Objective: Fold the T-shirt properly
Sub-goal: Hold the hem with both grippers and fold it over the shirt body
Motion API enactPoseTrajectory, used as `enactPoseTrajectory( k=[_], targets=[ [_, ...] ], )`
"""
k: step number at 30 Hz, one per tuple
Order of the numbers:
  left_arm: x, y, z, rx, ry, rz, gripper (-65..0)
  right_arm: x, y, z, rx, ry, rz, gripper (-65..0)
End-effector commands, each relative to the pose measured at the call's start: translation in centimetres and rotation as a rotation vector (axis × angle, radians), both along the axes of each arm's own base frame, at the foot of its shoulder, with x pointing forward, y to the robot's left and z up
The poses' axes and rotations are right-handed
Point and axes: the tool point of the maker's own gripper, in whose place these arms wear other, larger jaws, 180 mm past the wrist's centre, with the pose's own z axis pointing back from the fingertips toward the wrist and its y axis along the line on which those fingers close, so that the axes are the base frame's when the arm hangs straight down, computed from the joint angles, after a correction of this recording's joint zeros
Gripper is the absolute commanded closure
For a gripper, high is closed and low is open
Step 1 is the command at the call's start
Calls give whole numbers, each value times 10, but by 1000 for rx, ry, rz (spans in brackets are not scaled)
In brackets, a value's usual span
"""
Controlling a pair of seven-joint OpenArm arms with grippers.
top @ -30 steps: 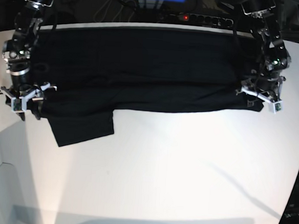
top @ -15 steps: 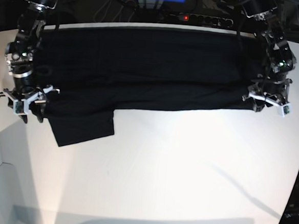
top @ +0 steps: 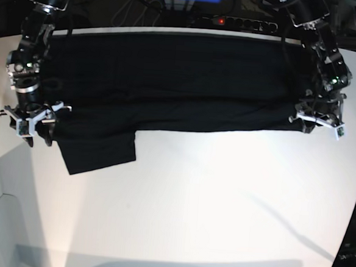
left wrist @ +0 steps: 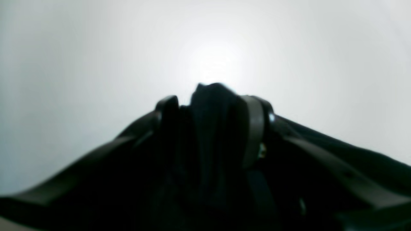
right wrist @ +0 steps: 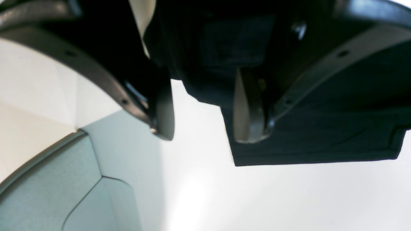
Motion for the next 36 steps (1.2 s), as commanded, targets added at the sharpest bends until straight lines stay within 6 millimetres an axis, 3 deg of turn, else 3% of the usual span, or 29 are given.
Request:
enactPoseTrajectory(
  k=[1,12,19,25,27,29,36],
  targets=[
    [10,5,15,19,-53,-1,-280,7,-3,19,-13,-62,9,-306],
    [18,4,18,18,-65,-7,-273,5,-5,12,-17,-21,0,-306],
    [21,3,20,15,-79,-12,-155,11,-6,19,-18,-40,0,-306],
    [23,2,22,13,-81,-16,-146,15,-6,23,-19,-54,-1,-306],
    [23,1,22,14,-81,-17,-100,19,-6,27,-18,-66,0,-306],
    [23,2,21,19,-78,-17,-8,25,-6,32,-14,-80,-2,-306],
    [22,1,25,22,-85,-19,0,45,-13,18,32,-56,-27,-307]
  ],
)
